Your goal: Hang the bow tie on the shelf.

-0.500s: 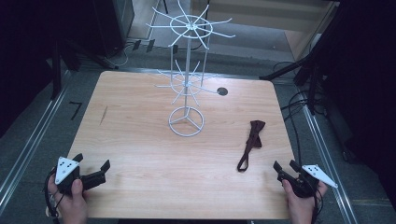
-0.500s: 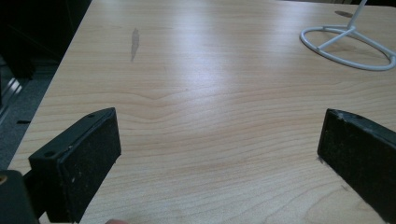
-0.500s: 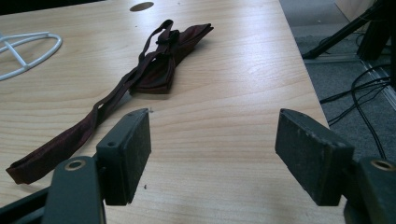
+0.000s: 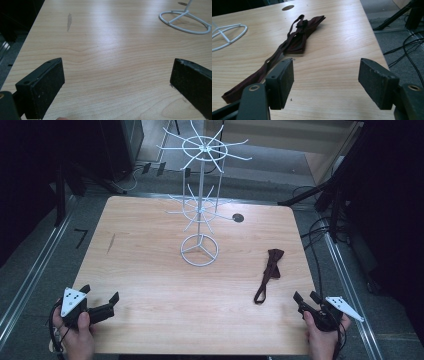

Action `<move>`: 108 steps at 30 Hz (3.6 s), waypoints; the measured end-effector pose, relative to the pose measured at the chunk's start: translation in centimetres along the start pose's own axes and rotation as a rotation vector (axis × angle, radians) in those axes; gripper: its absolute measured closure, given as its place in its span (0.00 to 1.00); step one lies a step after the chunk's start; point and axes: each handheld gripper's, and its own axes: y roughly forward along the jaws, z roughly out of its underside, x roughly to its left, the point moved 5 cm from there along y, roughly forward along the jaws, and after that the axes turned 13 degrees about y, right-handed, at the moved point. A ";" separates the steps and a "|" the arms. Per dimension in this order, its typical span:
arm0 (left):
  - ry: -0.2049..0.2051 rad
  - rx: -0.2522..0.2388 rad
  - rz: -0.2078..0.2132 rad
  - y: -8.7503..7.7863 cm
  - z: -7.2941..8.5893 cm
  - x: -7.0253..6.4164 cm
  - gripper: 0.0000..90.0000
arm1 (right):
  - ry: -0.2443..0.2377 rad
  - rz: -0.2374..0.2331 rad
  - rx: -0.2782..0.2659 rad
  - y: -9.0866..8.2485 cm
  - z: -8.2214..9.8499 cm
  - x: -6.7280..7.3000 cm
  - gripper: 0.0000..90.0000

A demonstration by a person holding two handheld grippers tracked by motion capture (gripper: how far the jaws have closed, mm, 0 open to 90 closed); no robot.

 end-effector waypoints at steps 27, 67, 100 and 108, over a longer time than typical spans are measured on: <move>0.035 0.011 -0.009 0.2 -0.1 -0.4 0.00 | -0.010 0.005 0.107 6.3 0.9 6.1 0.34; 0.034 0.014 -0.002 0.1 -0.1 -0.4 0.00 | -0.188 -0.187 0.057 5.9 -0.5 15.0 1.00; 0.016 0.012 0.004 0.1 0.0 -0.3 0.00 | -0.251 -0.323 -0.052 5.0 -7.3 23.8 1.00; 0.015 0.011 0.009 0.2 0.0 -0.3 0.00 | -0.261 -0.355 -0.059 5.0 -7.6 25.5 1.00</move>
